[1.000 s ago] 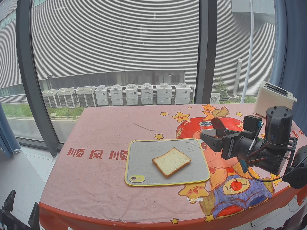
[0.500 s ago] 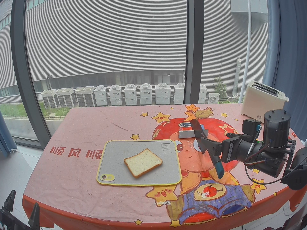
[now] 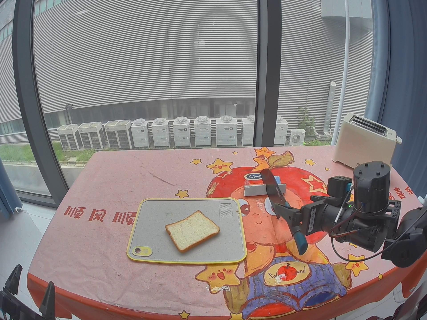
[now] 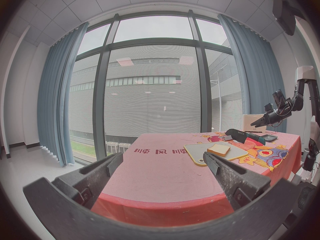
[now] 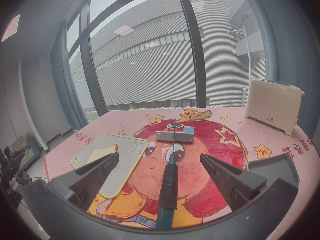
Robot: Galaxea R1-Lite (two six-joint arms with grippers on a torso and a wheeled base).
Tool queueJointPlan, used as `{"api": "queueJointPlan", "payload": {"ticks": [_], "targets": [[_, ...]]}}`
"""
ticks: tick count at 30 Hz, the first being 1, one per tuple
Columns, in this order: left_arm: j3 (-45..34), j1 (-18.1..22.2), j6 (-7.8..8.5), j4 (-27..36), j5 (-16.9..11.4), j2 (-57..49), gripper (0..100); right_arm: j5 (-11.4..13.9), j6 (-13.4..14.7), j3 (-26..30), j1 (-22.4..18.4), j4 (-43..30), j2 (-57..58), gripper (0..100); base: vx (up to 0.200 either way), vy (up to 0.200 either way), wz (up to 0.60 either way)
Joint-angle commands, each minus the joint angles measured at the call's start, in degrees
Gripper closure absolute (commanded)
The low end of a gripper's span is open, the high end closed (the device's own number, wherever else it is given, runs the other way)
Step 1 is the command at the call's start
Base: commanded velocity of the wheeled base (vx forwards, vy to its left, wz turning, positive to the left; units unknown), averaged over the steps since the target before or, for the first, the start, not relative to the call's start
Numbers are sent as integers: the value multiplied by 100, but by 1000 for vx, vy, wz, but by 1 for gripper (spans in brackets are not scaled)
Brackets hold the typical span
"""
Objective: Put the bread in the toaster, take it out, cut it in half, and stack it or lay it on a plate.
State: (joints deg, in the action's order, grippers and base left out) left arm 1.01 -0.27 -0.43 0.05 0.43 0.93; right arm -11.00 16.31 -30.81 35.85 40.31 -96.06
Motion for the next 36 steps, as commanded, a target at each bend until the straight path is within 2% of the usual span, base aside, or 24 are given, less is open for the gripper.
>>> {"api": "queueJointPlan", "payload": {"ticks": [1,18,25,36], "targets": [[-101,0,-1,-5,1,-84,0,1,-5,57,27,3,-229,0,0,0,0],[-101,0,-1,4,1,-84,0,-17,-5,127,36,12,-536,0,0,0,0],[-101,0,-1,4,1,-84,0,-184,-5,127,45,55,-659,0,0,0,0],[-101,0,-1,4,1,-84,0,-263,4,127,62,64,-791,0,0,0,0]]}}
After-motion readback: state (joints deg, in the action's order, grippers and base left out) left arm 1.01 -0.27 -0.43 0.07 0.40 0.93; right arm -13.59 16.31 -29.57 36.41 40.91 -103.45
